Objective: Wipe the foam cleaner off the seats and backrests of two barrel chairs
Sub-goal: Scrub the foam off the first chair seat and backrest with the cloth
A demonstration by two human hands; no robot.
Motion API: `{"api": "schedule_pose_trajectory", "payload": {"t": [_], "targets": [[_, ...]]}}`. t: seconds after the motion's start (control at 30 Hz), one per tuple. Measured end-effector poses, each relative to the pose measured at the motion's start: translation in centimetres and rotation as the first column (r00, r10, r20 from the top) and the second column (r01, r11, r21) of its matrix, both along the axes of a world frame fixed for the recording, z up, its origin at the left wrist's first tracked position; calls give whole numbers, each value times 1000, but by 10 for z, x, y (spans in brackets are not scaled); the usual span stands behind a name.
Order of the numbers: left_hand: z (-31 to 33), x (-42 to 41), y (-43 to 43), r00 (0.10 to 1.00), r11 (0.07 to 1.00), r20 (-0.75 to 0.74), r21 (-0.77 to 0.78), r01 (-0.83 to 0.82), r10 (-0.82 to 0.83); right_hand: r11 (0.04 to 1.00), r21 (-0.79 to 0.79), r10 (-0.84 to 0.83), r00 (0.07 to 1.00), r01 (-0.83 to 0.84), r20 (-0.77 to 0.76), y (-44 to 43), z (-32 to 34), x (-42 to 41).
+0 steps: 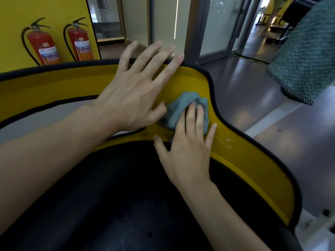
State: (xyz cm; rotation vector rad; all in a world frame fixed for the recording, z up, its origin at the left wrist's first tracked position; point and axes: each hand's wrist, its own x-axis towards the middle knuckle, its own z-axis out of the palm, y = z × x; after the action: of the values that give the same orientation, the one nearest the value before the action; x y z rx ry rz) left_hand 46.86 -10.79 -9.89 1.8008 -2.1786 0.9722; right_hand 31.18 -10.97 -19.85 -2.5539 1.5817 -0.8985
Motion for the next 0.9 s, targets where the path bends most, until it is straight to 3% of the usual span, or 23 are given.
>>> {"api": "schedule_pose_trajectory", "payload": {"t": [0.07, 0.2, 0.27, 0.37, 0.43, 0.7, 0.9], "targets": [[-3, -2, -1, 1000, 1000, -9, -15, 6, -6, 999, 42, 5, 999, -3, -46, 4, -7, -6], [-5, -5, -3, 1000, 999, -25, -45, 11, -13, 961, 277, 56, 988, -15, -141, 14, -19, -11], [-6, -5, -3, 999, 999, -42, -48, 4, -6, 959, 284, 40, 993, -5, -115, 15, -15, -9], [-8, -5, -3, 999, 999, -48, -52, -2, 0, 993, 117, -14, 999, 9, 40, 8, 8, -1], [-7, -7, -4, 999, 998, -44, -57, 2, -4, 996, 85, -19, 997, 12, 79, 2, 17, 1], [-9, -9, -7, 999, 998, -37, -67, 20, -22, 935, 356, 33, 994, 7, -105, 16, -14, -6], [-11, -12, -9, 999, 996, -50, -83, 8, -12, 999, 28, -23, 999, 22, 47, 2, 16, -2]]}}
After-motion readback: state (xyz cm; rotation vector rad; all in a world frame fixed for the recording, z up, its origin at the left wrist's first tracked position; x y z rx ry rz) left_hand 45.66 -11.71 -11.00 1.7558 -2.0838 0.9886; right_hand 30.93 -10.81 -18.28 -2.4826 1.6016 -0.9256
